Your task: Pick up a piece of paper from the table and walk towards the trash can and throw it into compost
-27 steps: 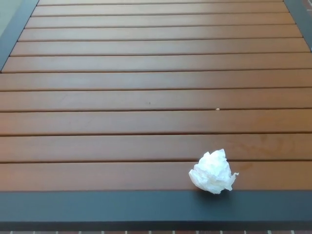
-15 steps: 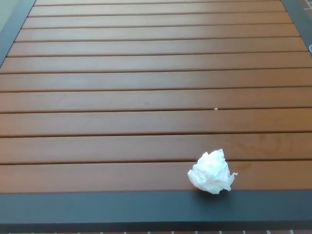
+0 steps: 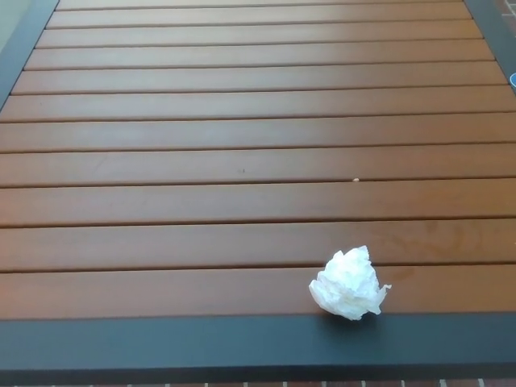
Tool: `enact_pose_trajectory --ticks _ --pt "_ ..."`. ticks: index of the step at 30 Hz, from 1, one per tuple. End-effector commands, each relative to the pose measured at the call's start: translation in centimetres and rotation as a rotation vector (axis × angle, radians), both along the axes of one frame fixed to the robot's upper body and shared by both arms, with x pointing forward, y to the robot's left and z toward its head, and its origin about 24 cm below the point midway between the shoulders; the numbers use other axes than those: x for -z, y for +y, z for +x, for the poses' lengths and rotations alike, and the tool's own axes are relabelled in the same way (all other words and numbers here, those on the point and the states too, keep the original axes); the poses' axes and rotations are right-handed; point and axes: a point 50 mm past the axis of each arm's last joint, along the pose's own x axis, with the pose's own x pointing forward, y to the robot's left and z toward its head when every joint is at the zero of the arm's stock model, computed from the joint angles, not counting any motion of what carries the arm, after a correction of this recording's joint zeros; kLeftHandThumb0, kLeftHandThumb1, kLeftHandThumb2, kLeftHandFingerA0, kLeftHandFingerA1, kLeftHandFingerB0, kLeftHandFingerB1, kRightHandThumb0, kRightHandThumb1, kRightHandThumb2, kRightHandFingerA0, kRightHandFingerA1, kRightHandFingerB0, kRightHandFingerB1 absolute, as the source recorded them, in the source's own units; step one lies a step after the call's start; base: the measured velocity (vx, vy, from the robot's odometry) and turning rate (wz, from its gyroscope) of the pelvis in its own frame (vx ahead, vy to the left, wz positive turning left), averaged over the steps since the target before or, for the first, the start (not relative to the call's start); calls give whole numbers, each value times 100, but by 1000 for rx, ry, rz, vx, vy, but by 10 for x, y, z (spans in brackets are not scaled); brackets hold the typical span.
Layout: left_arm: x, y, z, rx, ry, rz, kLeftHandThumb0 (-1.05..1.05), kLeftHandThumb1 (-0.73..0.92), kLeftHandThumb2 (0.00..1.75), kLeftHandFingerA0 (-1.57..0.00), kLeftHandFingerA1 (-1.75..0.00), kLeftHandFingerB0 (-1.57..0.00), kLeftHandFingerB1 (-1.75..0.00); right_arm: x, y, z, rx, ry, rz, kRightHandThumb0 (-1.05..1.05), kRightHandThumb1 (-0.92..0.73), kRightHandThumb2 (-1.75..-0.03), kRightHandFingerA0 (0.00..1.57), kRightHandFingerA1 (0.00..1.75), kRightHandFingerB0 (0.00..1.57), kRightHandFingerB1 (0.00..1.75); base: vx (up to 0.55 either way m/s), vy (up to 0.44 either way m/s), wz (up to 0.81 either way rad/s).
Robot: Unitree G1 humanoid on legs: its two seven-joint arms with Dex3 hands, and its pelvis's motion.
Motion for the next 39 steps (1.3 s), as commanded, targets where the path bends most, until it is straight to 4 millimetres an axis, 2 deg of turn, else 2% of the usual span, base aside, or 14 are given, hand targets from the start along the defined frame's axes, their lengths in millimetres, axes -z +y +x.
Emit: enact_pose_trajectory --ticks 1,2,3,4,5,7,8,10,15,21,22,24,31,39 --pt "-5 -1 15 11 -143 -5 -5 66 78 -93 -99 -88 -73 -36 -16 -2 199 -448 -41 -11 -70 -72 85 65 63 50 0 0 0" --pt "-4 -1 14 17 -131 -1 -5 64 72 -96 -93 -88 -71 -57 -20 8 164 -540 -71 -50 -66 -61 21 56 10 31 0 0 0" --pt "-4 -1 12 24 -117 4 -5 64 72 -96 -93 -88 -71 -85 -22 19 112 -651 -104 -50 -66 -61 21 56 10 31 0 0 0" --pt "-4 -1 11 25 -114 5 -5 64 72 -96 -93 -88 -71 -91 -21 21 100 -673 -110 -50 -66 -61 21 56 10 31 0 0 0" --pt "-4 -2 10 29 -106 5 -5 64 70 -93 -90 -86 -69 -117 -20 34 28 -689 -126 -82 -56 -87 0 11 3 3 0 0 0" --pt "-5 -4 8 35 -94 5 -5 64 70 -93 -90 -86 -69 -155 -10 54 -91 -699 -143 -82 -56 -87 0 11 3 3 0 0 0" --pt "-5 -4 8 35 -94 5 -5 64 70 -93 -90 -86 -69 -155 -10 54 -91 -699 -142 -82 -56 -87 0 11 3 3 0 0 0" --pt "-2 -4 6 37 -77 -1 -7 61 67 -94 -88 -88 -72 -217 22 88 -309 -709 -345 -103 -67 -98 0 6 0 0 0 0 0" --pt "-1 -3 5 35 -68 0 -5 63 69 -94 -88 -88 -71 -255 53 112 -504 -809 -477 -102 -65 -95 0 6 0 3 0 0 0" --pt "0 -2 4 43 -58 0 -7 65 68 -95 -89 -88 -70 -267 77 124 -610 -822 -471 -104 -66 -97 0 8 0 10 0 0 0" --pt "0 -5 4 49 -59 -8 -8 65 67 -92 -89 -87 -71 -272 125 144 -835 -832 -511 -102 -63 -95 0 0 4 16 0 0 0" --pt "0 -7 4 50 -64 -13 -9 66 65 -93 -90 -84 -71 -272 167 154 -1002 -836 -614 -90 -56 -94 0 8 9 28 0 0 0" --pt "-1 -8 0 54 -56 -17 -11 66 64 -94 -90 -85 -71 -270 201 164 -1155 -836 -670 -81 -51 -91 3 17 5 34 0 0 0" --pt "-1 -10 0 54 -59 -21 -10 67 66 -92 -90 -83 -71 -243 246 188 -1489 -593 -538 -82 -54 -93 3 31 5 29 0 0 0"
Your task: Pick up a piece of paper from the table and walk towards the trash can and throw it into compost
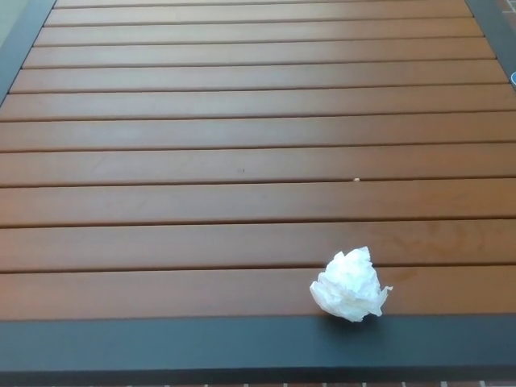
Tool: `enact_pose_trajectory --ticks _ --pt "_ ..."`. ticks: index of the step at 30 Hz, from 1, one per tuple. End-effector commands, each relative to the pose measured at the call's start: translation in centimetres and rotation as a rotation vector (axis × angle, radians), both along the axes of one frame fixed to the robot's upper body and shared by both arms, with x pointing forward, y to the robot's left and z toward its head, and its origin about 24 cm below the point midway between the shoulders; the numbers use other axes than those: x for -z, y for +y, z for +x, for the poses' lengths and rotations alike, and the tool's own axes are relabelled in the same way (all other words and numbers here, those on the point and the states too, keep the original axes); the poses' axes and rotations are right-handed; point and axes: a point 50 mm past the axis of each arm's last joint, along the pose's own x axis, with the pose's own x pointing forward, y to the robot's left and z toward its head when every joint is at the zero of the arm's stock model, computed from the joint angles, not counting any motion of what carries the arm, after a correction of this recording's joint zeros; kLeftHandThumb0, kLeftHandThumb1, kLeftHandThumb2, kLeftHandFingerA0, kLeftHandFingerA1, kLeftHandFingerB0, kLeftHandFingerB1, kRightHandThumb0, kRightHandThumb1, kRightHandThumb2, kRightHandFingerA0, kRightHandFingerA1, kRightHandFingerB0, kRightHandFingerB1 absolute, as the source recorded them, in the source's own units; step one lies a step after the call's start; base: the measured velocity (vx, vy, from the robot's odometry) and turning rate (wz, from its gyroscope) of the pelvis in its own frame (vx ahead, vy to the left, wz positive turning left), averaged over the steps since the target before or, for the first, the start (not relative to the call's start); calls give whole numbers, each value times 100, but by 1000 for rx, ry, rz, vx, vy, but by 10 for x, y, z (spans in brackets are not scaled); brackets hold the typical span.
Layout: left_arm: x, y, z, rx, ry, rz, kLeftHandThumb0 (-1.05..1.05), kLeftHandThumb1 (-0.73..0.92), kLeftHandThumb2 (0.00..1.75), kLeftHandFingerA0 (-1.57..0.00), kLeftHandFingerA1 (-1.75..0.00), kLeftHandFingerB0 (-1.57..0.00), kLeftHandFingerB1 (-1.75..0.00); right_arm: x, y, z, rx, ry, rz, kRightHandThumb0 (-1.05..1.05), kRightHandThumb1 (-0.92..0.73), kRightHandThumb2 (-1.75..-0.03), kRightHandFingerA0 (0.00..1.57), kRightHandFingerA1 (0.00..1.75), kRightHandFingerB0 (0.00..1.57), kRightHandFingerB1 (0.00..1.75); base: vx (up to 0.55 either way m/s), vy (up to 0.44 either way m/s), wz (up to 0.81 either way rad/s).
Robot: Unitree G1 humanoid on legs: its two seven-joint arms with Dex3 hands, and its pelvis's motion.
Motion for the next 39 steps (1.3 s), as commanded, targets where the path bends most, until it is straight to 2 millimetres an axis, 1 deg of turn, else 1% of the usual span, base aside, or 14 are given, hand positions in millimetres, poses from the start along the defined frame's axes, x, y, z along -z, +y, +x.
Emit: enact_pose_trajectory --ticks 1,3,4,10,11,16,19,20,24,25,34,36,37,39 --pt "-8 1 0 55 -47 12 -10 67 66 -92 -90 -83 -71 -5 116 26 -449 239 -409 -82 -54 -93 3 31 5 29 0 0 0" --pt "-8 1 -1 55 -46 13 -10 67 66 -92 -90 -83 -71 -2 119 27 -460 258 -415 -82 -54 -93 3 31 5 29 0 0 0" --pt "-7 0 -1 63 -43 12 -7 66 67 -92 -88 -84 -69 7 126 29 -488 307 -428 -80 -67 -61 6 32 11 27 0 0 0" --pt "-6 -1 0 52 -62 0 -7 65 69 -91 -89 -87 -72 25 142 36 -516 368 -444 -79 -69 -62 6 31 12 25 0 0 0" --pt "-6 -1 0 50 -63 -2 -6 65 72 -91 -88 -86 -72 29 145 37 -522 383 -450 -77 -53 -94 2 31 6 30 0 0 0" --pt "-6 0 6 89 -77 4 -6 65 74 -91 -91 -86 -75 42 164 42 -595 441 -489 -78 -55 -96 2 28 3 25 0 0 0" --pt "-6 -2 12 126 -88 0 -6 63 78 -89 -89 -84 -73 51 177 43 -647 466 -532 -78 -54 -94 3 29 6 26 0 0 0" --pt "-5 -3 14 134 -90 -1 -6 64 78 -91 -88 -83 -72 54 181 44 -656 476 -541 -79 -70 -61 3 32 6 27 0 0 0" --pt "-5 -5 13 131 -106 -10 -4 65 79 -92 -93 -85 -70 59 190 47 -672 489 -545 -75 -52 -94 2 28 4 27 0 0 0" --pt "-5 -7 12 118 -114 -9 -4 63 80 -95 -97 -88 -76 60 193 52 -665 492 -556 -77 -69 -61 3 34 11 27 0 0 0" --pt "-7 -4 5 107 -83 -5 -6 64 74 -91 -91 -84 -75 56 187 78 -562 490 -626 -75 -53 -88 4 40 18 43 0 0 0" --pt "-5 -3 4 99 -71 -6 -5 65 77 -90 -88 -84 -74 55 184 84 -537 487 -637 -69 -64 -60 11 37 30 30 0 0 0" --pt "-6 -2 3 106 -67 -4 -7 66 73 -91 -88 -85 -72 57 184 86 -525 481 -647 -70 -52 -87 14 48 29 46 0 0 0" --pt "-6 -3 3 116 -69 -5 -7 64 76 -91 -89 -84 -75 62 183 89 -509 476 -668 -70 -52 -88 14 48 30 47 0 0 0"
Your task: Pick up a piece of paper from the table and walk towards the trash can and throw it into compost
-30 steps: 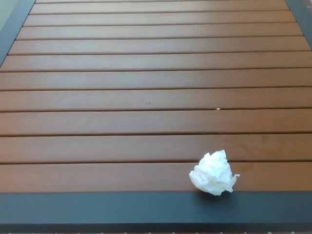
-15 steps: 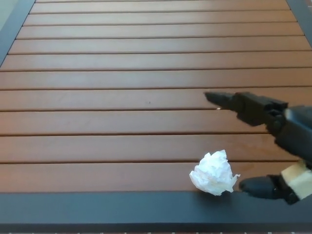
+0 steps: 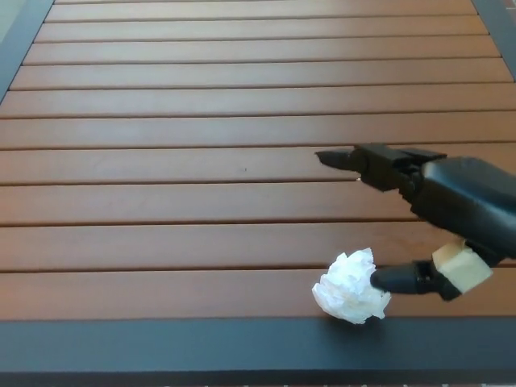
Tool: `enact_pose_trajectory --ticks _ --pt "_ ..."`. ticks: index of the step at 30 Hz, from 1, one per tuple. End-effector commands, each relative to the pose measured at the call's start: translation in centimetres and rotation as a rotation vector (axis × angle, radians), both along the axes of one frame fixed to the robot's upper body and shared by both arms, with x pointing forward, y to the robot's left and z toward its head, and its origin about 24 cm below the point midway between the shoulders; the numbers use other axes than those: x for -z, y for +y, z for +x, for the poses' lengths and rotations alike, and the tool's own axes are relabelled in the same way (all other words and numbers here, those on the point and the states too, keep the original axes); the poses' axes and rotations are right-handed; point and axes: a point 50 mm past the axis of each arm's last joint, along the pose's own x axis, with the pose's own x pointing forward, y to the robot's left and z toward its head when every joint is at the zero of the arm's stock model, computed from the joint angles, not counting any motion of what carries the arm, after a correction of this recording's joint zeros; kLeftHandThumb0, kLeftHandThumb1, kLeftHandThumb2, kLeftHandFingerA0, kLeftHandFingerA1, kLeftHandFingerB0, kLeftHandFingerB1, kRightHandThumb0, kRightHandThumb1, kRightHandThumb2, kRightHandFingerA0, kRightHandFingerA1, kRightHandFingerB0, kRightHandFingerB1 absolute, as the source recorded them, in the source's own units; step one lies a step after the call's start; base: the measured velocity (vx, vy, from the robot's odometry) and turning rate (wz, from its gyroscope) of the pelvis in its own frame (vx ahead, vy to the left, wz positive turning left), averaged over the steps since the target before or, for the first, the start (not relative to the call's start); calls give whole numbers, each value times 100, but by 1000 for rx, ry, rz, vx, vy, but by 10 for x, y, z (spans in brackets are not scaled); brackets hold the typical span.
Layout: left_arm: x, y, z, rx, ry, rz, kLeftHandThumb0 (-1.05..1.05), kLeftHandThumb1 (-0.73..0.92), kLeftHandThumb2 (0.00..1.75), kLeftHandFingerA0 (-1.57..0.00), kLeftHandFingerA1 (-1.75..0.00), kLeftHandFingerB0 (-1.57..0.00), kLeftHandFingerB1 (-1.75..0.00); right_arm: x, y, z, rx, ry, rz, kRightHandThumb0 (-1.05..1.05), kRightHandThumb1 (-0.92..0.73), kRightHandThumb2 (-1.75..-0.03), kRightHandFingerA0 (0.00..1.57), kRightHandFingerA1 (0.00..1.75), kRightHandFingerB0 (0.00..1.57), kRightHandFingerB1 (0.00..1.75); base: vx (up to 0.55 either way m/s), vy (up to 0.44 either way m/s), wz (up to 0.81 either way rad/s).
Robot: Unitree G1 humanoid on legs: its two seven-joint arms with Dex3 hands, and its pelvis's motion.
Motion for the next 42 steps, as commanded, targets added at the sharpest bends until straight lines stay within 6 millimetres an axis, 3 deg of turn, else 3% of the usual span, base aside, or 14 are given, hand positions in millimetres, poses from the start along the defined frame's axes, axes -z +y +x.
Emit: enact_pose_trajectory --ticks 1,2,5,6,10,11,14,21,24,29,40,42 --pt "-5 4 2 38 -44 12 -7 64 76 -91 -89 -84 -75 5 -4 11 41 -50 -86 -70 -52 -88 14 48 30 47 0 0 0" --pt "-5 4 2 37 -43 14 -5 63 79 -93 -90 -86 -74 9 -3 13 36 -53 -99 -65 -65 -58 26 43 43 33 0 0 0" --pt "-2 3 3 41 -32 17 -5 64 75 -92 -88 -85 -73 20 0 15 18 -47 -161 -66 -67 -60 24 44 45 34 0 0 0" --pt "-3 3 2 39 -41 11 -4 61 83 -97 -94 -87 -76 25 1 15 16 -34 -171 -63 -65 -61 27 47 50 36 0 0 0" --pt "-6 2 2 36 -59 2 -4 61 83 -97 -94 -87 -76 33 3 16 14 -20 -178 -63 -65 -61 27 47 50 36 0 0 0" --pt "-6 3 2 38 -53 3 -6 65 76 -92 -92 -86 -72 38 5 16 7 4 -178 -61 -65 -60 29 48 50 37 0 0 0" --pt "-7 3 0 39 -42 5 -5 64 79 -92 -92 -86 -74 53 10 15 -12 67 -183 -60 -65 -60 32 48 51 37 0 0 0" --pt "-4 5 1 16 -35 -1 -6 65 72 -90 -91 -86 -72 65 16 14 -24 109 -179 -58 -65 -60 35 50 51 37 0 0 0" --pt "-4 5 1 12 -43 -5 -6 64 80 -93 -92 -87 -73 83 11 18 17 213 -181 -56 -64 -59 36 49 51 38 0 0 0" --pt "-6 5 3 36 -30 13 -5 67 74 -91 -90 -83 -70 112 -6 25 99 265 -262 -57 -63 -59 34 53 51 39 0 0 0" --pt "-7 4 3 43 -42 6 -4 63 81 -94 -95 -86 -73 126 -9 31 113 263 -342 -58 -64 -59 32 55 50 39 0 0 0" --pt "-5 5 5 29 -33 5 -6 68 72 -91 -89 -84 -70 127 -2 30 93 245 -353 -56 -63 -60 29 54 50 38 0 0 0"
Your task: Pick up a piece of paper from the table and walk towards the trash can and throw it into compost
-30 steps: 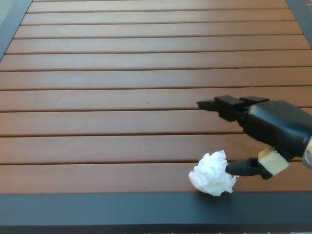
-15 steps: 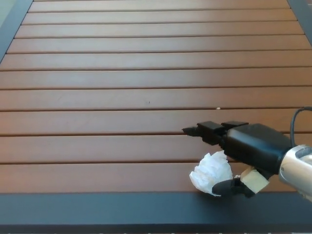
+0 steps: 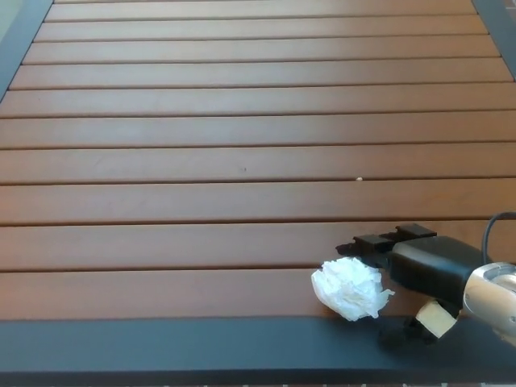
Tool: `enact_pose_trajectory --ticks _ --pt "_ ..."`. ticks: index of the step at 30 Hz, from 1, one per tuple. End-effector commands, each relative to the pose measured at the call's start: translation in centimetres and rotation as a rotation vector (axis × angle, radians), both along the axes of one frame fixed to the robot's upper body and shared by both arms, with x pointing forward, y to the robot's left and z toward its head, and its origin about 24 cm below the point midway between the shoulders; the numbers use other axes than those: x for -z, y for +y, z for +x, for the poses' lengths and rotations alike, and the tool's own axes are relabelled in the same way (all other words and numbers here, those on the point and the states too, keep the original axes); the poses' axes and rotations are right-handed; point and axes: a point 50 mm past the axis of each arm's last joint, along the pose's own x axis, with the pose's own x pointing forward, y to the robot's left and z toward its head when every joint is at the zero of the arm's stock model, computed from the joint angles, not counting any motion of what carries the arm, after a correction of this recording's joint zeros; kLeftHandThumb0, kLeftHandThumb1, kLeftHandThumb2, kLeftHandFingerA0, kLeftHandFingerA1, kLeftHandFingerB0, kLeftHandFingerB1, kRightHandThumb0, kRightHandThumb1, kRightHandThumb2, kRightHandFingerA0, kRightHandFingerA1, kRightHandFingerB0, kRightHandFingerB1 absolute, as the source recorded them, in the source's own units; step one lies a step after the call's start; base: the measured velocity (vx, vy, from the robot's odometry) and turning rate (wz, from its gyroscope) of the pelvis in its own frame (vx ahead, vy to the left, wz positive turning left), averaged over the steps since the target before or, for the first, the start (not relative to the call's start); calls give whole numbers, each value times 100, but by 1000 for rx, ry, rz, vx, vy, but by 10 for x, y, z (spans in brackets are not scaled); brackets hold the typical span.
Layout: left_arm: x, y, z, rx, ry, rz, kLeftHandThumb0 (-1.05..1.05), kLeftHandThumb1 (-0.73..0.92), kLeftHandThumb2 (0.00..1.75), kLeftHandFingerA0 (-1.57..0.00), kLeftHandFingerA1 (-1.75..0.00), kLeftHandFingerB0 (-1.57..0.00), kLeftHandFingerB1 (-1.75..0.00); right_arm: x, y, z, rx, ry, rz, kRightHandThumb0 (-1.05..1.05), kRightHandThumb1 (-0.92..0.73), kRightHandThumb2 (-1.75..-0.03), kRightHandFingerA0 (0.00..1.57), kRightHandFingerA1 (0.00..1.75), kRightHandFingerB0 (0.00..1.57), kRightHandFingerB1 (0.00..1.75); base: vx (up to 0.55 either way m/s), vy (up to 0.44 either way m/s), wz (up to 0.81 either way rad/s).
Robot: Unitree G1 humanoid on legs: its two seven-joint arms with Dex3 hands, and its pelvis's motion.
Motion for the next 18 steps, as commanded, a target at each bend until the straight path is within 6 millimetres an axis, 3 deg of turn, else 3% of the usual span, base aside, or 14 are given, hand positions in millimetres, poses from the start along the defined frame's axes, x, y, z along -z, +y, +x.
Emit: enact_pose_trajectory --ticks 1,10,11,13,14,18 --pt "-3 4 6 11 -32 14 -6 68 72 -91 -89 -84 -70 7 7 -1 -35 -13 -67 -56 -63 -60 29 54 50 38 0 0 0" --pt "-3 4 8 35 -27 22 -8 67 71 -90 -88 -83 -70 9 29 -6 -81 -18 -76 -52 -63 -59 24 49 46 35 0 0 0" --pt "-2 4 8 28 -32 19 -6 67 73 -90 -89 -85 -72 9 32 -8 -93 -22 -68 -57 -52 -84 22 55 34 48 0 0 0" --pt "-2 4 7 18 -38 14 -6 67 73 -90 -89 -85 -72 10 35 -10 -107 -28 -57 -57 -52 -84 22 55 34 48 0 0 0" --pt "-2 4 8 23 -43 17 -6 66 75 -92 -90 -86 -72 10 37 -12 -111 -25 -53 -52 -68 -60 25 48 38 32 0 0 0" --pt "-2 3 9 29 -48 18 -7 66 76 -91 -92 -86 -73 10 38 -14 -115 -26 -49 -53 -68 -60 26 48 36 32 0 0 0"
